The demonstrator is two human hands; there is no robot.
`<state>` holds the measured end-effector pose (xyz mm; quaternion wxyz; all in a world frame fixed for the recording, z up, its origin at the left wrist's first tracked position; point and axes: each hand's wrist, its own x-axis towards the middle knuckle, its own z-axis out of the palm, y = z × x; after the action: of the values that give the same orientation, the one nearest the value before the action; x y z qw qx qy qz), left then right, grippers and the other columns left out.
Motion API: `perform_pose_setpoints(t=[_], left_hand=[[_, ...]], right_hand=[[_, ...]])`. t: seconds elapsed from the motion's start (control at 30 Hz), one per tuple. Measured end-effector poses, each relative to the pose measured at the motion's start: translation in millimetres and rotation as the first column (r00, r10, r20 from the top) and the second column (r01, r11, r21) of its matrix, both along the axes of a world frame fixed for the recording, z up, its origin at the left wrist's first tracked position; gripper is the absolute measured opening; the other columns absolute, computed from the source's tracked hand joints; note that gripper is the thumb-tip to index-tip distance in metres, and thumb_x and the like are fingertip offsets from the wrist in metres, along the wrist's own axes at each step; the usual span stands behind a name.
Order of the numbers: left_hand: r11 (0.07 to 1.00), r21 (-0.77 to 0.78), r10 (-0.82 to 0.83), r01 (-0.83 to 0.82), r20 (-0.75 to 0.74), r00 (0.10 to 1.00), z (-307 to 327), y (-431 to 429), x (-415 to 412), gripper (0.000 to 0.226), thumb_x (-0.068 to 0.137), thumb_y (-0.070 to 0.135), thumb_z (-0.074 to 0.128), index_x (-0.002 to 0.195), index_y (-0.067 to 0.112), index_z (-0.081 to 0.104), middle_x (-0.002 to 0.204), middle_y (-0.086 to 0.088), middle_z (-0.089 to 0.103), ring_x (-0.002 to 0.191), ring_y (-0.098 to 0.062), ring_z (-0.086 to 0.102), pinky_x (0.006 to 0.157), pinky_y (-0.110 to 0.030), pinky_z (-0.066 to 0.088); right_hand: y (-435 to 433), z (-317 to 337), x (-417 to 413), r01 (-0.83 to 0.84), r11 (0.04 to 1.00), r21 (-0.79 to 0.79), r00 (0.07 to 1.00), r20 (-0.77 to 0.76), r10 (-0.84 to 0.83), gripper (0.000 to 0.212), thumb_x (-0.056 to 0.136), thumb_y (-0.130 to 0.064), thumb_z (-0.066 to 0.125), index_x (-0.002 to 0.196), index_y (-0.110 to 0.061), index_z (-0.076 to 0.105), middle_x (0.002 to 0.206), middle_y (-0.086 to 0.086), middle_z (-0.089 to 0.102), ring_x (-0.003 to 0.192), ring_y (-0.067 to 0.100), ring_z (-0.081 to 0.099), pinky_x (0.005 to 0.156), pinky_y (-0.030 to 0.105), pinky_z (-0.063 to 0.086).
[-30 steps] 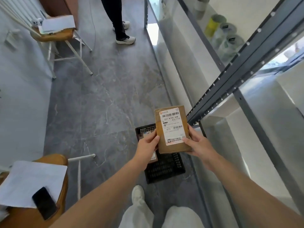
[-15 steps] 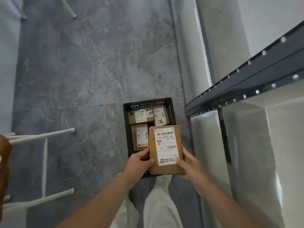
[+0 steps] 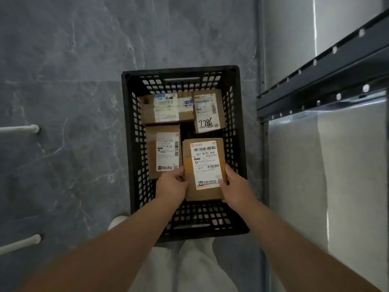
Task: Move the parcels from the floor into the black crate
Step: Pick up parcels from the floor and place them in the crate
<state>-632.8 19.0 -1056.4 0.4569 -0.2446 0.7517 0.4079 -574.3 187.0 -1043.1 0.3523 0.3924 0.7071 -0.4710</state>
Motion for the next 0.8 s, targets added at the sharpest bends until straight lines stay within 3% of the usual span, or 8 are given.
perform_pose_setpoints(t=[0.13, 0.23, 0.33, 0.47, 0.53, 0.6, 0.7, 0.8], left_hand=[[1.0, 0.015, 0.013, -0.013, 0.001, 1.0, -45.1, 9.2, 1.7, 0.054, 0.091, -0.009, 0.056, 0.139, 0.015, 0.056, 0.122, -0.009, 0.066, 0.115, -0.026, 0.06, 0.101, -0.04, 0.051], [0.997, 0.074, 0.009, -0.01, 0.02, 1.0, -62.3, 16.5, -4.2, 0.071, 0.091, -0.014, 0.054, 0.152, 0.017, 0.034, 0.149, -0.009, 0.046, 0.127, -0.02, 0.05, 0.103, -0.03, 0.047], [0.991, 0.099, -0.095, 0.089, 0.059, 0.994, -70.3, 22.6, -6.8, 0.08, 0.093, -0.012, 0.052, 0.156, 0.023, 0.018, 0.155, -0.008, 0.036, 0.126, -0.024, 0.051, 0.098, -0.029, 0.05], [0.958, -0.046, -0.284, 0.284, 0.025, 0.959, -65.4, 33.2, -2.0, 0.077, 0.097, 0.003, 0.051, 0.157, 0.012, 0.004, 0.16, -0.014, 0.013, 0.143, -0.03, 0.027, 0.116, -0.031, 0.031], [0.948, -0.098, -0.299, 0.303, 0.05, 0.953, -55.3, 38.8, -1.0, 0.071, 0.098, 0.011, 0.054, 0.156, 0.005, 0.012, 0.158, -0.017, 0.014, 0.143, -0.03, 0.025, 0.117, -0.031, 0.028], [0.966, -0.001, -0.258, 0.258, 0.067, 0.964, -40.8, 40.9, -1.5, 0.054, 0.098, 0.012, 0.053, 0.148, 0.007, 0.034, 0.15, -0.013, 0.037, 0.133, -0.027, 0.044, 0.109, -0.033, 0.041], [0.965, 0.142, -0.231, 0.218, 0.08, 0.97, -4.1, 41.0, -7.5, 0.037, 0.098, 0.01, 0.049, 0.133, 0.018, 0.056, 0.126, 0.002, 0.061, 0.099, -0.007, 0.059, 0.075, -0.011, 0.047], [0.966, 0.142, -0.226, 0.215, 0.067, 0.972, 38.3, 40.1, -22.9, 0.033, 0.099, 0.008, 0.048, 0.13, 0.012, 0.06, 0.125, -0.001, 0.064, 0.103, -0.009, 0.061, 0.087, -0.018, 0.05]], right_hand=[[-4.3, -42.0, -13.9, -0.062, 0.989, 0.133, 0.998, 0.018, 0.06, 0.044, 0.102, -0.006, 0.041, 0.144, -0.018, 0.045, 0.13, 0.008, 0.06, 0.113, 0.02, 0.057, 0.1, 0.034, 0.049], [-16.8, -65.0, -23.7, -0.042, 0.967, 0.25, 0.998, 0.05, 0.03, 0.054, 0.1, -0.002, 0.039, 0.152, -0.017, 0.032, 0.135, 0.011, 0.055, 0.12, 0.025, 0.055, 0.105, 0.037, 0.046], [-20.7, -81.9, -30.8, 0.024, 0.96, 0.278, 0.999, 0.036, -0.036, 0.06, 0.098, -0.001, 0.042, 0.153, -0.019, 0.028, 0.137, 0.01, 0.055, 0.12, 0.026, 0.056, 0.1, 0.041, 0.05], [-13.6, -82.5, -27.0, -0.014, 0.994, 0.11, 0.997, 0.08, 0.005, 0.073, 0.1, -0.01, 0.045, 0.158, -0.03, 0.004, 0.149, 0.002, 0.045, 0.129, 0.021, 0.048, 0.102, 0.025, 0.039], [-7.3, -72.8, -27.9, -0.07, 0.998, 0.004, 0.989, 0.134, 0.069, 0.079, 0.101, -0.016, 0.047, 0.156, -0.03, -0.008, 0.155, 0.0, 0.038, 0.135, 0.019, 0.042, 0.106, 0.027, 0.034], [-5.1, -61.8, -33.7, -0.052, 0.997, 0.048, 0.987, 0.154, 0.044, 0.08, 0.101, -0.016, 0.046, 0.156, -0.021, -0.011, 0.157, 0.005, 0.034, 0.137, 0.023, 0.04, 0.109, 0.032, 0.035], [-20.5, -27.1, -49.7, 0.108, 0.977, 0.184, 0.985, 0.112, -0.131, 0.062, 0.099, -0.011, 0.047, 0.155, -0.011, 0.02, 0.145, 0.011, 0.048, 0.127, 0.026, 0.052, 0.095, 0.03, 0.047], [-42.9, 20.6, -63.3, 0.132, 0.988, 0.086, 0.987, 0.08, -0.138, 0.039, 0.099, -0.008, 0.046, 0.138, -0.009, 0.048, 0.136, 0.012, 0.056, 0.121, 0.025, 0.056, 0.102, 0.037, 0.048]])
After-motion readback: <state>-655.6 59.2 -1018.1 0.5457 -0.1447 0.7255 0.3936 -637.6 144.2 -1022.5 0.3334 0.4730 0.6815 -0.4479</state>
